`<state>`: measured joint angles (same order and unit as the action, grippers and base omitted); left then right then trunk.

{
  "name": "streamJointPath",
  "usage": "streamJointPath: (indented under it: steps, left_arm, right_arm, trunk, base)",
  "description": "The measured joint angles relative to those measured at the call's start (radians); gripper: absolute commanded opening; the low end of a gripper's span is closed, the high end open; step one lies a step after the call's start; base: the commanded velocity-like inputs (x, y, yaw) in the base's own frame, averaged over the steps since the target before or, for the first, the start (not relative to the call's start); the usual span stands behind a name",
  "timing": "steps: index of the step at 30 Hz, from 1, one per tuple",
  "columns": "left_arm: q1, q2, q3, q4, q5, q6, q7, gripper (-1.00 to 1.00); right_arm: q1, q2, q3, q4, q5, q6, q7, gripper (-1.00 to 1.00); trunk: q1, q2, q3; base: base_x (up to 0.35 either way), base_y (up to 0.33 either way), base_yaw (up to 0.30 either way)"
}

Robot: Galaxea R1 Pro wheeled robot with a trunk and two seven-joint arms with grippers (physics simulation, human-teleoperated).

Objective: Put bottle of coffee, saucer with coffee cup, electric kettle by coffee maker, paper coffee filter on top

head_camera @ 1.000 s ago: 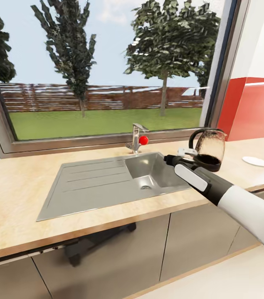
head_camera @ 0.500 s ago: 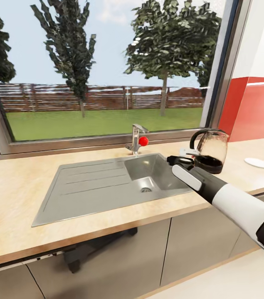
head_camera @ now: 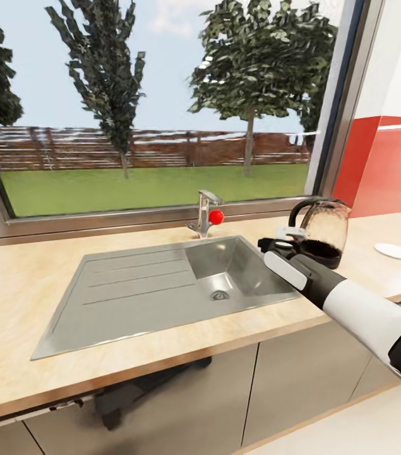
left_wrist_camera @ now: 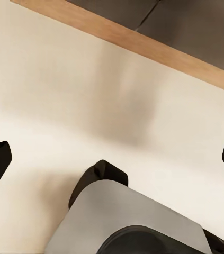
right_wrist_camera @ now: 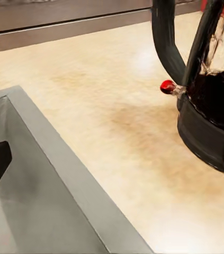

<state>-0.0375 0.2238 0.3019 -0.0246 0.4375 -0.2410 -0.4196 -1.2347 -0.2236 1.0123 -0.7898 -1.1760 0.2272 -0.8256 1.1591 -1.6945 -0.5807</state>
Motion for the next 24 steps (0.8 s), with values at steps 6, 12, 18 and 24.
streamJointPath:
  steps: [6, 12, 18, 24]
  left_arm:
    - [0.000, 0.000, 0.000, 0.000, 0.000, 0.001, 0.000, 1.00]
    - [0.000, 0.000, 0.000, 0.000, 0.000, 0.000, 0.000, 1.00]
    - [0.000, 0.000, 0.000, 0.000, 0.000, 0.000, 0.000, 1.00]
    - [0.000, 0.000, 0.000, 0.000, 0.000, 0.000, 0.000, 1.00]
  right_arm:
    - [0.000, 0.004, 0.000, 0.000, 0.070, 0.000, 0.000, 1.00]
    - [0.000, 0.004, -0.001, 0.000, 0.077, 0.000, 0.000, 1.00]
    - [-0.001, 0.004, -0.001, 0.000, 0.078, 0.000, 0.000, 1.00]
    - [-0.001, 0.003, -0.002, 0.000, 0.079, -0.004, -0.001, 1.00]
  trunk:
    - [0.000, 0.000, 0.000]
    - [0.000, 0.000, 0.000]
    - [0.000, 0.000, 0.000]
    - [0.000, 0.000, 0.000]
  base:
    - [0.125, 0.000, 0.000]
    - [0.103, 0.000, 0.000]
    - [0.112, 0.000, 0.000]
    - [0.108, 0.000, 0.000]
